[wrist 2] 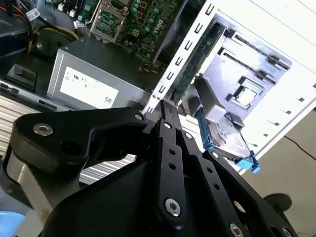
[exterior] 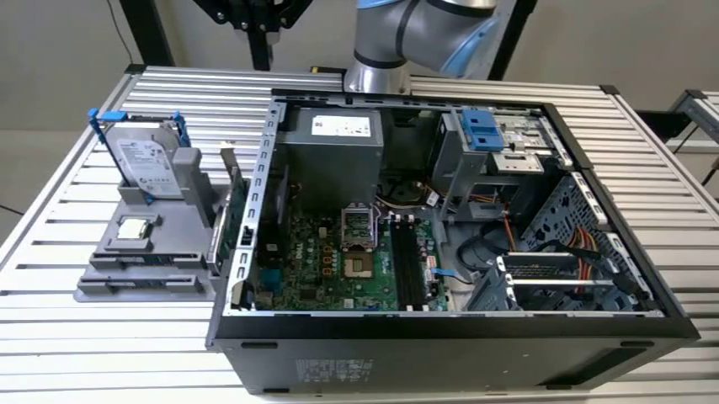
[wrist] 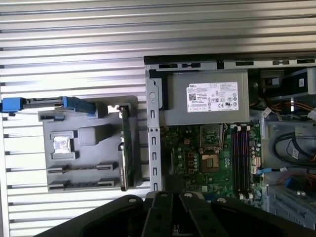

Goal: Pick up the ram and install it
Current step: 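Reach for the ram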

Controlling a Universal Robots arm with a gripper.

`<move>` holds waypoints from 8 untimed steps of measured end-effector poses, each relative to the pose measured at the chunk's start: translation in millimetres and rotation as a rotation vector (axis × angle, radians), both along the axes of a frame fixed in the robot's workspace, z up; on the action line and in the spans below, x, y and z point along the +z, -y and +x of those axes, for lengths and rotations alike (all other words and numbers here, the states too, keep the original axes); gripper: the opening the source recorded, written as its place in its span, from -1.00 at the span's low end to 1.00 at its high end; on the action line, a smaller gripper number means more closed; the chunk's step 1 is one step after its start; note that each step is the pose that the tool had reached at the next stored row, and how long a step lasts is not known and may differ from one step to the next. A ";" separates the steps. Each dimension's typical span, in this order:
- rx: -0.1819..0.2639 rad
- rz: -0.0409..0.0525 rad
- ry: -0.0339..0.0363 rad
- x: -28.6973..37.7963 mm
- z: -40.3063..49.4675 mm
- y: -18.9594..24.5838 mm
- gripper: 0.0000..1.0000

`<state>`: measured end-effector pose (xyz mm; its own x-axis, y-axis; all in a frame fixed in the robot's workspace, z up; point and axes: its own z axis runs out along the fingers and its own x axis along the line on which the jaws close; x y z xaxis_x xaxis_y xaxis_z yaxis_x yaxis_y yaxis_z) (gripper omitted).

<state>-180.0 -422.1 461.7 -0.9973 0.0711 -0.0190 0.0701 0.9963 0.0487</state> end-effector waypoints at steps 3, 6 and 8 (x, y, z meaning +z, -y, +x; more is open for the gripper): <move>0.000 0.0000 0.0000 -0.7 -7.2 0.7 -1.00; 0.000 0.0000 0.0000 -1.4 -14.8 1.3 -1.00; 0.000 0.0001 -0.0001 -1.8 -19.7 1.7 -1.00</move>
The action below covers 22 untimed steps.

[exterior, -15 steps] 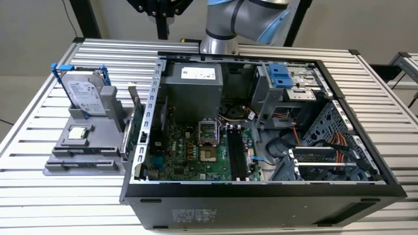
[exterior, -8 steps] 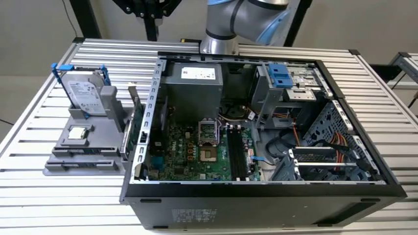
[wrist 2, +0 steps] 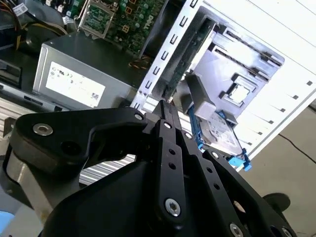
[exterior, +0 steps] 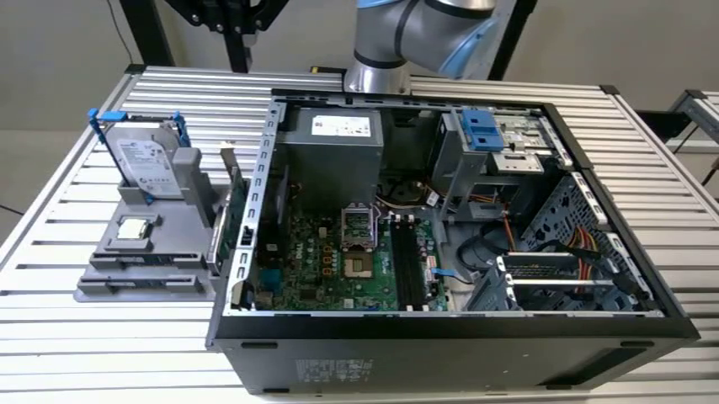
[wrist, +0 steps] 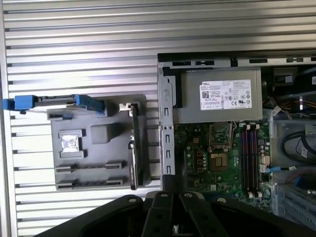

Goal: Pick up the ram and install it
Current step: 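Reach for the ram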

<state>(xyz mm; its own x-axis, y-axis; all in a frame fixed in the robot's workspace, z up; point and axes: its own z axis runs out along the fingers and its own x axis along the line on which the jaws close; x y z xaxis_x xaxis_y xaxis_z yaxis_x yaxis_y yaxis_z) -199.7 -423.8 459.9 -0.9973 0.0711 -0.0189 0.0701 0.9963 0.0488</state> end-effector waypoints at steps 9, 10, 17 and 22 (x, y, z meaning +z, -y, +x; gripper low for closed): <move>0.000 0.0000 -0.0026 -1.0 -25.6 1.9 -1.00; 0.000 -0.0001 -0.0028 -1.0 -28.2 2.1 -1.00; 0.000 -0.0001 -0.0063 -1.4 -48.1 2.8 -1.00; 0.000 0.0000 -0.0086 -2.3 -63.0 3.4 -1.00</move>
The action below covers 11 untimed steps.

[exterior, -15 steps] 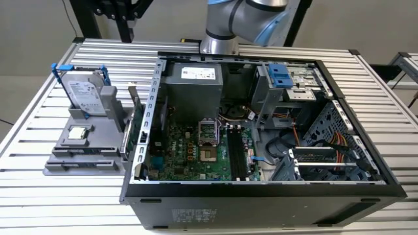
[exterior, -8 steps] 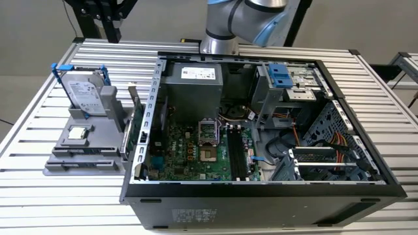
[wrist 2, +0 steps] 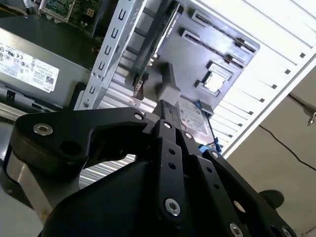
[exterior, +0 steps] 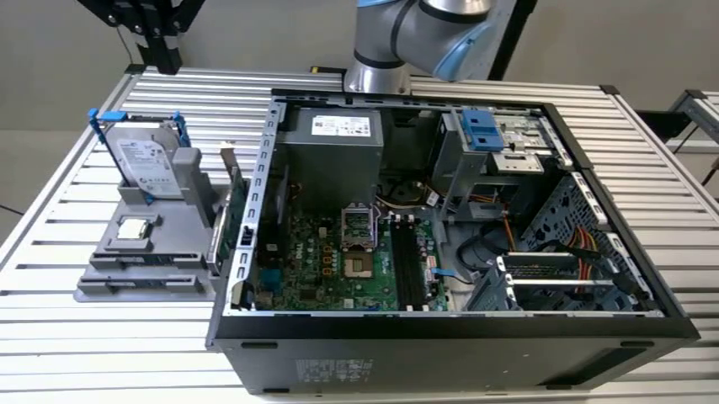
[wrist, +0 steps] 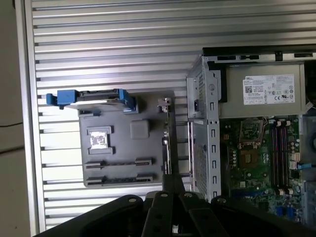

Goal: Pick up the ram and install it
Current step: 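Reach for the ram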

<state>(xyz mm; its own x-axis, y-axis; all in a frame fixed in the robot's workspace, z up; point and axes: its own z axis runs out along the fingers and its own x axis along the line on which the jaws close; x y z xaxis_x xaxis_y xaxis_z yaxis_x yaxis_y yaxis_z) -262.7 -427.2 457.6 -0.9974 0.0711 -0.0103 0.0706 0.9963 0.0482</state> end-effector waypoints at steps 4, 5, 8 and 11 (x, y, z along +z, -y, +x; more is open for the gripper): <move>0.000 -0.0001 -0.0029 -0.8 -12.7 0.7 -1.00; 0.000 0.0000 -0.0038 -1.0 -15.7 0.7 -1.00; 0.000 -0.0001 -0.0074 -1.4 -23.8 0.8 -1.00; 0.000 -0.0001 -0.0111 -1.9 -31.1 0.8 -1.00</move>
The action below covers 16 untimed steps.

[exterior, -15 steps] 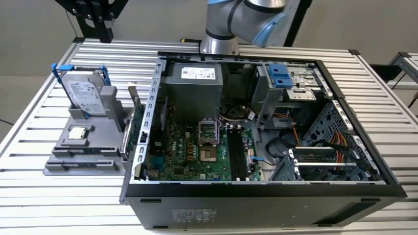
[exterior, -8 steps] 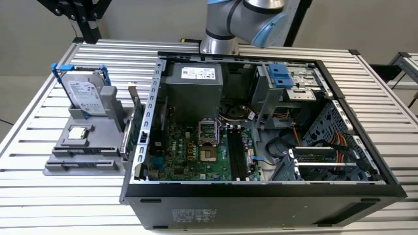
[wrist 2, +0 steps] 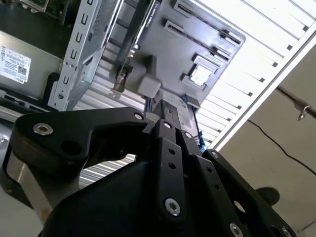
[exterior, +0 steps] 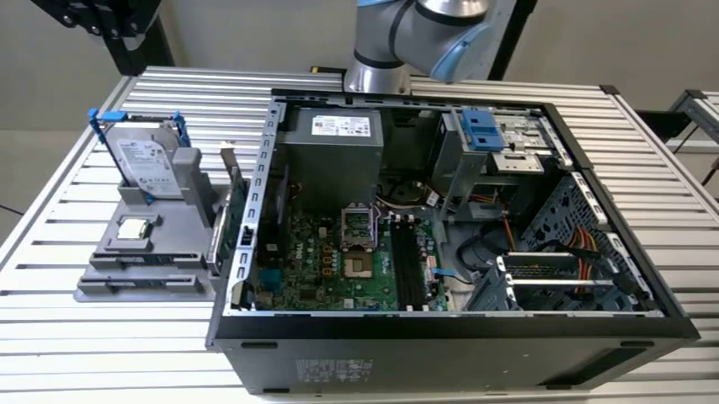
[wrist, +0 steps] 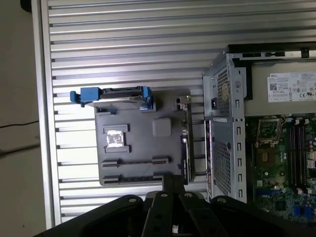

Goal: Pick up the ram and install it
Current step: 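Reach for the ram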

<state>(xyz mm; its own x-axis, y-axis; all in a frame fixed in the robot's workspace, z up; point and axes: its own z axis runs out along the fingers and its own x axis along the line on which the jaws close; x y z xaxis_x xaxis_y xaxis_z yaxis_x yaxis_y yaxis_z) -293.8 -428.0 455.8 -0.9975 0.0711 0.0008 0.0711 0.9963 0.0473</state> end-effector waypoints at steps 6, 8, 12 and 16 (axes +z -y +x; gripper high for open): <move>0.000 0.0001 -0.0080 -0.9 -14.3 0.0 -1.00; 0.000 0.0000 -0.0105 -1.1 -19.0 0.0 -1.00; 0.000 0.0000 -0.0151 -1.8 -28.9 0.1 -1.00; 0.000 -0.0001 -0.0188 -2.6 -38.6 0.1 -1.00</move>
